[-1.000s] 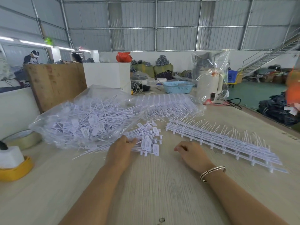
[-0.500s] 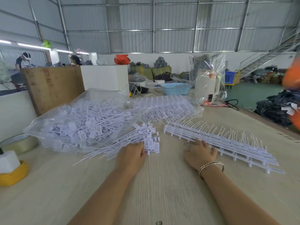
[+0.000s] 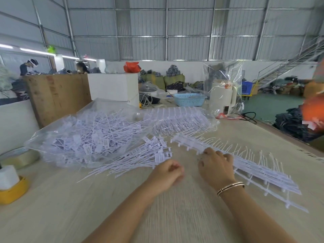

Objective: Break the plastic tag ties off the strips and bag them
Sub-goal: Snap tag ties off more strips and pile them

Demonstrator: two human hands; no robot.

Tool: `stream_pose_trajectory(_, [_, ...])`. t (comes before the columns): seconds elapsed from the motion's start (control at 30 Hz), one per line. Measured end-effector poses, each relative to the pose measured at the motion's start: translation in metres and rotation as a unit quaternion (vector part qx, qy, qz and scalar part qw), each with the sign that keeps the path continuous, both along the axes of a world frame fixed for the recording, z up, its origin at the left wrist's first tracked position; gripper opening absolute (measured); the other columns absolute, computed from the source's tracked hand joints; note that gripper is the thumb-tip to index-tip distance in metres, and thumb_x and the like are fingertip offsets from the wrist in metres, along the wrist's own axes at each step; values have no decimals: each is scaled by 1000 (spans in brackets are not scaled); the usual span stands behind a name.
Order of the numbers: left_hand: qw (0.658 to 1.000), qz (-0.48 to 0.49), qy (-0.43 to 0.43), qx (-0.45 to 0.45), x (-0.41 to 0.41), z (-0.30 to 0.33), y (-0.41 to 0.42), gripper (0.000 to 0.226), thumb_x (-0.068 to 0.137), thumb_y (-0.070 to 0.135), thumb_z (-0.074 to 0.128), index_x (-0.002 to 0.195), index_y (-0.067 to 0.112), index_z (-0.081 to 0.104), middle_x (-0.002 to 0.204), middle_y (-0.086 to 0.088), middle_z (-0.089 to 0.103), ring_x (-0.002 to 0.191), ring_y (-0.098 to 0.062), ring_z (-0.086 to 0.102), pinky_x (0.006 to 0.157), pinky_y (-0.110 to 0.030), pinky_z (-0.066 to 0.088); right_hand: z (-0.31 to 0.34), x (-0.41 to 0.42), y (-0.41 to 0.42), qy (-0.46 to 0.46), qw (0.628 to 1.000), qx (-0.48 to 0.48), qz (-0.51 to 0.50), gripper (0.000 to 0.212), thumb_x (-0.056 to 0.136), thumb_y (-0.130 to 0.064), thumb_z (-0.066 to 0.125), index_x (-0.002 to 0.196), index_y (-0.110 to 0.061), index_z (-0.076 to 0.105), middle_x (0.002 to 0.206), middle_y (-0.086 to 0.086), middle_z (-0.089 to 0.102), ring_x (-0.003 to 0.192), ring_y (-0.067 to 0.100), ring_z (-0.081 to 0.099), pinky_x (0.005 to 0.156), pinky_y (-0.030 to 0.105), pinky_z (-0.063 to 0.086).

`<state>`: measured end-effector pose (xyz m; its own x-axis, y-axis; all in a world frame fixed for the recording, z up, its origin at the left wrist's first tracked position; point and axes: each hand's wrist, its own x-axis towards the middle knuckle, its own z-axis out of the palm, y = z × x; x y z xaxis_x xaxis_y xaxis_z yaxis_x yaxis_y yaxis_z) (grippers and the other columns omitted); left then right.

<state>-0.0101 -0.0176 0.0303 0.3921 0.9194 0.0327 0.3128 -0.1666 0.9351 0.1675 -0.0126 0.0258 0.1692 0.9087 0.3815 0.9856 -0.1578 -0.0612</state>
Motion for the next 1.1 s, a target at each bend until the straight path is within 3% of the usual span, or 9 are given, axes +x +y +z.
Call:
stream_pose_trajectory(0.13, [952, -25, -176, -248, 47, 6, 7, 16, 96, 16, 49, 89, 10, 62, 85, -8, 66, 79, -19, 64, 78, -31, 54, -4, 1, -1, -23, 996, -56, 59, 30, 88, -26, 41, 113, -27, 58, 125, -6, 48, 113, 21, 45, 91, 39, 34])
stream_pose_trajectory(0.3, [922, 96, -246, -284, 86, -3, 32, 26, 95, 12, 44, 75, 12, 60, 62, -4, 58, 55, -14, 52, 45, -22, 47, -6, 7, 2, 84, 986, -49, 138, 29, 88, -25, 43, 99, -22, 69, 118, -7, 56, 106, 19, 53, 89, 33, 43])
stream_pose_trajectory(0.5, [917, 141, -233, -293, 92, -1, 41, 19, 95, 11, 49, 78, 8, 57, 42, -2, 58, 36, -15, 58, 35, -25, 47, -3, 15, 11, 315, 942, 4, 114, 15, 88, -19, 50, 78, -18, 61, 82, -3, 61, 76, 15, 55, 68, 29, 40])
stream_pose_trajectory(0.6, [929, 147, -214, -264, 96, -3, 36, 18, 89, 2, 50, 73, 5, 59, 41, -2, 57, 35, -13, 58, 38, -26, 50, -3, 16, 16, 402, 908, -55, 109, 18, 94, -28, 45, 85, -19, 57, 76, -7, 61, 72, 12, 55, 69, 29, 43])
stream_pose_trajectory(0.77, [933, 192, -246, -178, 93, -6, 21, 27, 90, 16, 58, 64, 5, 57, 41, 1, 60, 40, -13, 62, 40, -20, 48, 0, 22, 25, 337, 929, -104, 113, 42, 98, -38, 32, 76, -19, 62, 77, -10, 59, 58, 9, 63, 60, 22, 39])
stream_pose_trajectory(0.83, [945, 212, -217, -124, 87, -4, 14, 33, 90, 19, 55, 59, 9, 52, 37, 6, 56, 35, -6, 56, 36, -14, 42, 8, 24, 28, 271, 943, -150, 117, 37, 100, -31, 31, 88, -23, 65, 97, -4, 64, 90, 13, 65, 71, 20, 42])
stream_pose_trajectory(0.93, [958, 220, -181, -45, 75, 9, 6, 31, 90, 19, 52, 60, 13, 44, 35, 5, 50, 32, -7, 49, 39, -18, 40, 16, 34, 34, 277, 942, -177, 72, 41, 102, -31, 24, 130, -17, 50, 140, 8, 46, 127, 23, 43, 102, 30, 30])
stream_pose_trajectory(1.03, [968, 212, -123, 47, 55, 29, 6, 33, 90, 21, 50, 59, 15, 39, 47, 5, 41, 41, -11, 41, 45, -22, 36, 22, 42, 32, 263, 943, -191, 68, 49, 102, -36, 19, 139, -10, 39, 146, 12, 38, 131, 26, 39, 106, 31, 27])
stream_pose_trajectory(1.1, [970, 210, -80, 92, 40, 42, 10, 37, 88, 20, 49, 55, 17, 33, 49, 6, 33, 44, -12, 33, 46, -23, 27, 25, 47, 30, 292, 938, -180, 53, 53, 101, -41, 22, 132, -8, 48, 135, 15, 50, 113, 30, 54, 98, 33, 37])
